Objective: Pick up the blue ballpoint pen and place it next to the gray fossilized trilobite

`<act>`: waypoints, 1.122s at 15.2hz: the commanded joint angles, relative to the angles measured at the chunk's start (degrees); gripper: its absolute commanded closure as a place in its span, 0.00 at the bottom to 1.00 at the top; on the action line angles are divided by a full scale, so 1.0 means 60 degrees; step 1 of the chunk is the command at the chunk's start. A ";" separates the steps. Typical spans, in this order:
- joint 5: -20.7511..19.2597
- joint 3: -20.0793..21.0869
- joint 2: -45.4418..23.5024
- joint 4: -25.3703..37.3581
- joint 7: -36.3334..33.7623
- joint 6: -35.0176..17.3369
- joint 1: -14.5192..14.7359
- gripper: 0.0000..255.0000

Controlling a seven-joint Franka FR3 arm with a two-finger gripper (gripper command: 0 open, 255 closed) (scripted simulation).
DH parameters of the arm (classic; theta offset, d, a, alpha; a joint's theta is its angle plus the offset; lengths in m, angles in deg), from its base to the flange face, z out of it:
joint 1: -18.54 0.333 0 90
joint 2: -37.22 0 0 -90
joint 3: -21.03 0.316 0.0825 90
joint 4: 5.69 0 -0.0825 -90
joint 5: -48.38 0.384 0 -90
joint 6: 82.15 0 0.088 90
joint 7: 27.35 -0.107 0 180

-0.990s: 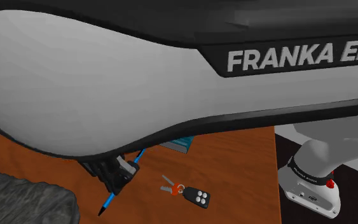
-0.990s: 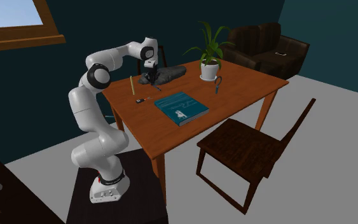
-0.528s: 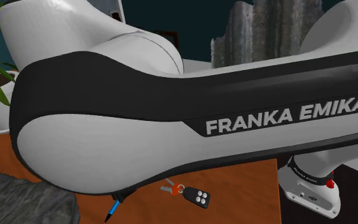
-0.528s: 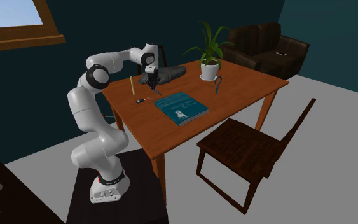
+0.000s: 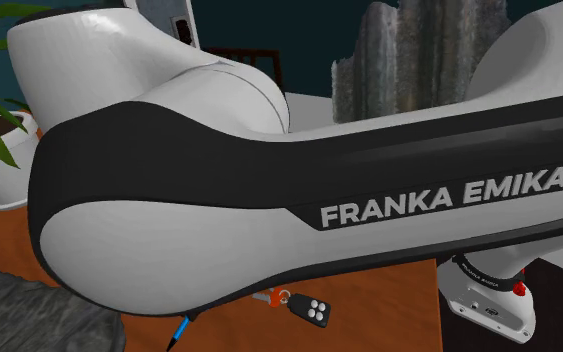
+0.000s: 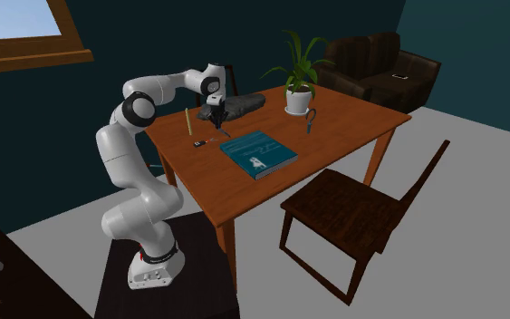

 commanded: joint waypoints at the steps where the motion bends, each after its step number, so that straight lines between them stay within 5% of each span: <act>1: 0.0000 0.0000 0.0000 0.0000 0.0000 0.0000 0.0000 0.00; 6: 0.0000 0.0000 0.0000 0.0000 0.0000 0.0000 0.0000 0.00; 10: -0.0262 -0.0122 -0.0230 0.1084 -0.0254 0.1036 -0.0346 0.00; 17: -0.0263 -0.0121 -0.0231 0.1084 -0.0255 0.1036 -0.0346 0.00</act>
